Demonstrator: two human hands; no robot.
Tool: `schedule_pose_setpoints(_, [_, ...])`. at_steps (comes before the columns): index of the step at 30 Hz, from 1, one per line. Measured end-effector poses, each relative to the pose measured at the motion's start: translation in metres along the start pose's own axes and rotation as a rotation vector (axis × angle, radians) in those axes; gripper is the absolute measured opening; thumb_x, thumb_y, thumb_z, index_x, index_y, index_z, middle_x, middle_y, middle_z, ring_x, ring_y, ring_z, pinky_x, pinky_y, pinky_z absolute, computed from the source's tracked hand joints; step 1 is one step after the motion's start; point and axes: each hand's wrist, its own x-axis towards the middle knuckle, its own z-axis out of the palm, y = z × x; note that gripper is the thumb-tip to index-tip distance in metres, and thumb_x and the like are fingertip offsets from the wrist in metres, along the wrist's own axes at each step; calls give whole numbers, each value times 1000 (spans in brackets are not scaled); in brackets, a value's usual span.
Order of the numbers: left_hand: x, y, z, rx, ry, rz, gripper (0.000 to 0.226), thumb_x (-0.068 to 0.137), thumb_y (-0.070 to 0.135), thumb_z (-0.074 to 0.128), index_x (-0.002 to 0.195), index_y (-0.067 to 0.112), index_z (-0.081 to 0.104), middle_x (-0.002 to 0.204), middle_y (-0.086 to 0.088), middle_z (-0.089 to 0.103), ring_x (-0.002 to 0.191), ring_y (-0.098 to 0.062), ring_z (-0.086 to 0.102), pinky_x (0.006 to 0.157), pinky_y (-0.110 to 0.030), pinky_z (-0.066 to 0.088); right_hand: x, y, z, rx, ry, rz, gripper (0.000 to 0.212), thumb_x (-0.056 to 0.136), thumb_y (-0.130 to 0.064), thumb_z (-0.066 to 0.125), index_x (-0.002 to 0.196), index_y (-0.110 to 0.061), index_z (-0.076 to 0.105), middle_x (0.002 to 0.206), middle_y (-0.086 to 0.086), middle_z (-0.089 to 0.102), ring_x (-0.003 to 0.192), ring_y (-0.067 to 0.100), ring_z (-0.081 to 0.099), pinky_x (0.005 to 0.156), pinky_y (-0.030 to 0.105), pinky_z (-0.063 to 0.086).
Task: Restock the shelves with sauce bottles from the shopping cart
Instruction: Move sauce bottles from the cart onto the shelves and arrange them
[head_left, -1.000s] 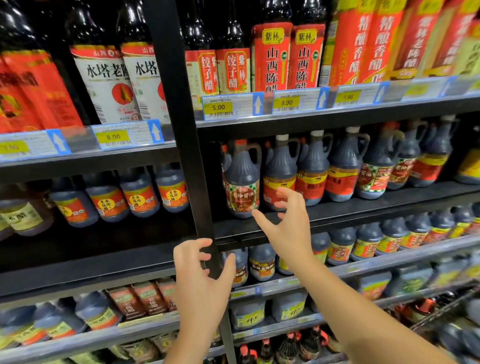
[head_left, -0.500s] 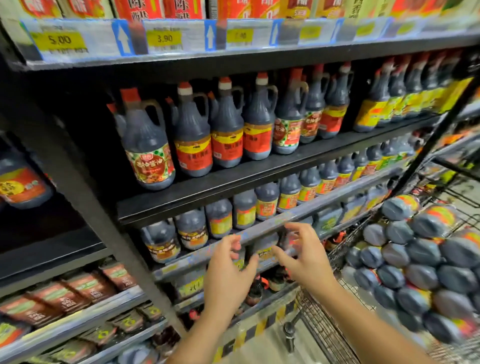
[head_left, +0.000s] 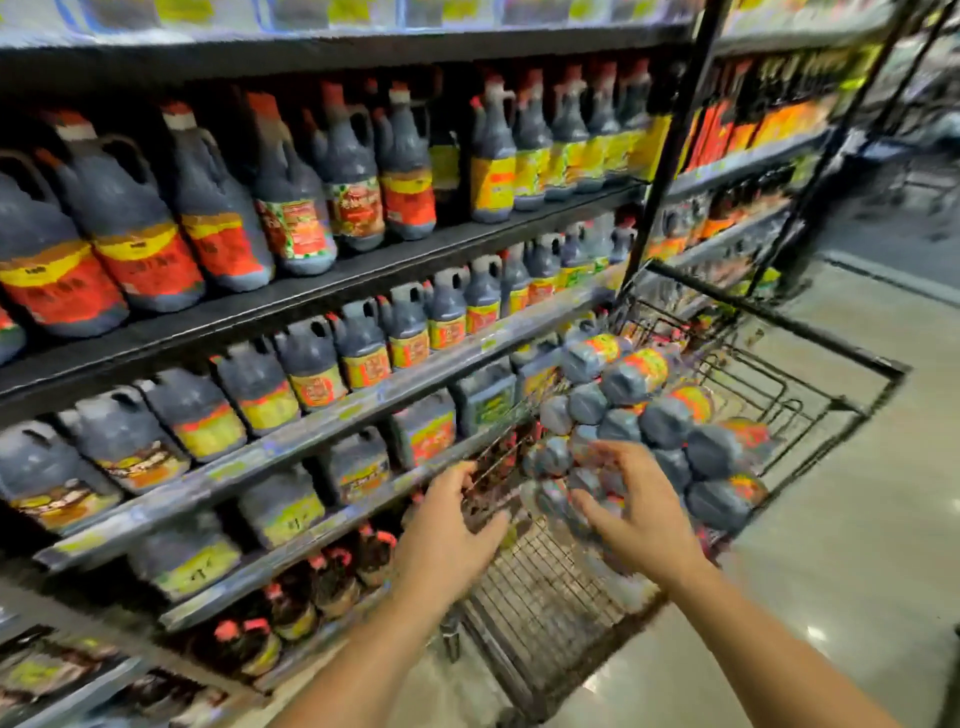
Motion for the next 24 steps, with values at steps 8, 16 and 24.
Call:
schedule_pose_setpoints(8, [-1,102,123,13,-66,19,61,81,49,70,134,32,44,117,19,48,101,-5,51,77,-27,39,-9,113,-115,-52,-2,-42,56,81,-46,65,126,-17,50,119,2,53,111,22,53,85,39,48])
schedule_pose_setpoints(16, [9,135,198,7,-201,10,48,82,48,68,122,31,47,121,5,54,103,-19,57,84,-45,52,-3,196,-176,-201,-27,1,68,75,-56,60,134,-26,43,128,-1,51,117,24,51,89,41,49])
schedule_pose_setpoints(24, [41,109,272,-4,-288,-114,68,83,56,65,139,25,42,136,3,49,122,-19,50,93,-39,48,54,266,-184,-476,-183,-43,86,74,-67,59,146,-26,34,144,0,41,126,24,44,97,38,45])
